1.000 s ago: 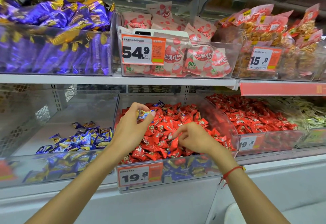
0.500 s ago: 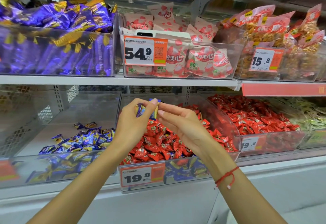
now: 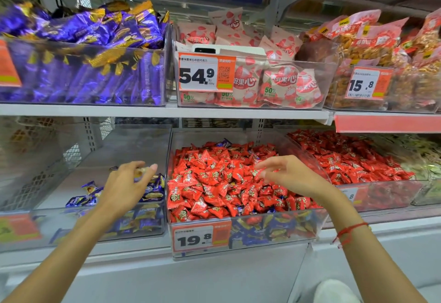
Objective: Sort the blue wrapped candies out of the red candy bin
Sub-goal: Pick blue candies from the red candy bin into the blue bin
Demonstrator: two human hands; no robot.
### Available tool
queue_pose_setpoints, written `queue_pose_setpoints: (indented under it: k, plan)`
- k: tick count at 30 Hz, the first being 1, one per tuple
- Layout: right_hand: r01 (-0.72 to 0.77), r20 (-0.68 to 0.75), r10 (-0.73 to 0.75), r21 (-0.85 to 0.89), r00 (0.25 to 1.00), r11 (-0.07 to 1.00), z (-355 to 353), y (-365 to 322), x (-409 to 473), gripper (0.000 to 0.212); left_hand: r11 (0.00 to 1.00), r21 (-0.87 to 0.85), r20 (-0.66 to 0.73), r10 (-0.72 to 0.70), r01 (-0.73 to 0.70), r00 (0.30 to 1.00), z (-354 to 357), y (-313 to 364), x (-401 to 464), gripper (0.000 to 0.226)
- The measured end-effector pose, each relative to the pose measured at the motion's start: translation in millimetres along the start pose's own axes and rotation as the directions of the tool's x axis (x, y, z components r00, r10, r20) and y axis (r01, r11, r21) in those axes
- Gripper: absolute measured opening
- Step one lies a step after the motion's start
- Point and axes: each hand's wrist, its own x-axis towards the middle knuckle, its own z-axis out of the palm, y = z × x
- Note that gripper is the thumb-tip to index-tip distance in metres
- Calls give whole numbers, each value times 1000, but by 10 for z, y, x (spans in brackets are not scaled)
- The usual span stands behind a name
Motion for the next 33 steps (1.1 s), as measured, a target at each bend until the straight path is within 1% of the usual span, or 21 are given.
queue_pose_setpoints:
  k: [2, 4, 7, 8, 9, 10, 11, 12, 13, 14, 15, 16, 17, 19, 20, 22, 24, 27, 29, 31, 33]
  plan:
    - [-2, 36, 4, -51, 999, 999, -44, 42, -20, 16, 998, -6, -7, 60, -60, 998, 10, 76, 16, 49]
    - [0, 43, 4, -89, 999, 996, -78, 77, -41, 16, 988, -6, -86, 155, -157, 984, -26, 266, 8, 42]
    - [11, -31, -13, -72, 999, 997, -163, 149, -93, 15, 929, -30, -213, 354, -368, 911, -29, 756, -137, 28]
    - [19, -77, -24, -66, 997, 998, -194, 185, -112, 16, 880, -52, -189, 455, -471, 870, 18, 927, -199, 24]
    - [32, -136, -43, -82, 990, 996, -227, 232, -127, 17, 809, -97, -91, 573, -580, 814, 93, 1083, -243, 22]
    - [39, -203, -65, -128, 977, 991, -254, 277, -140, 19, 731, -155, 78, 680, -664, 729, 212, 1219, -261, 23]
    - [36, -272, -90, -197, 958, 980, -269, 322, -154, 20, 664, -202, 276, 744, -719, 609, 349, 1331, -273, 26]
    - [17, -335, -110, -270, 936, 963, -272, 386, -154, 21, 593, -207, 439, 767, -778, 468, 503, 1416, -259, 29]
    - [1, -379, -131, -323, 916, 946, -273, 441, -161, 22, 496, -179, 544, 770, -850, 335, 662, 1488, -227, 32]
    - [-15, -397, -132, -346, 908, 938, -256, 518, -164, 23, 382, -136, 614, 757, -914, 225, 809, 1542, -182, 36]
    - [-30, -385, -115, -350, 916, 936, -232, 581, -174, 24, 279, -85, 681, 717, -957, 148, 929, 1584, -136, 40]
    - [-47, -348, -80, -343, 934, 938, -197, 628, -185, 25, 199, -38, 737, 667, -979, 107, 1016, 1618, -86, 43]
    - [-65, -301, -46, -347, 952, 936, -159, 666, -195, 26, 151, 4, 773, 626, -989, 99, 1083, 1615, -10, 46]
    - [-94, -252, -15, -417, 968, 904, -113, 702, -190, 25, 86, 89, 788, 603, -992, 123, 1153, 1561, 166, 50]
    - [-109, -247, -7, -454, 969, 884, -102, 694, -183, 24, 62, 142, 784, 602, -988, 151, 1166, 1527, 261, 52]
    - [-121, -261, -9, -477, 965, 871, -85, 672, -159, 24, 60, 251, 797, 554, -966, 241, 1165, 1475, 415, 49]
    - [-132, -274, 0, -461, 962, 878, -73, 659, -140, 24, 109, 329, 803, 491, -938, 339, 1161, 1450, 482, 46]
    - [-153, -294, 3, -487, 956, 860, -71, 616, -150, 22, 183, 402, 779, 447, -897, 440, 1110, 1471, 498, 47]
    - [-135, -325, -39, -495, 945, 858, -118, 580, -154, 22, 245, 443, 757, 413, -862, 506, 1043, 1496, 499, 48]
    - [-78, -322, -90, -476, 943, 876, -175, 534, -162, 23, 328, 445, 733, 401, -833, 549, 942, 1488, 460, 49]
    - [-6, -296, -130, -418, 946, 908, -208, 469, -156, 24, 437, 395, 697, 431, -808, 573, 821, 1455, 381, 46]
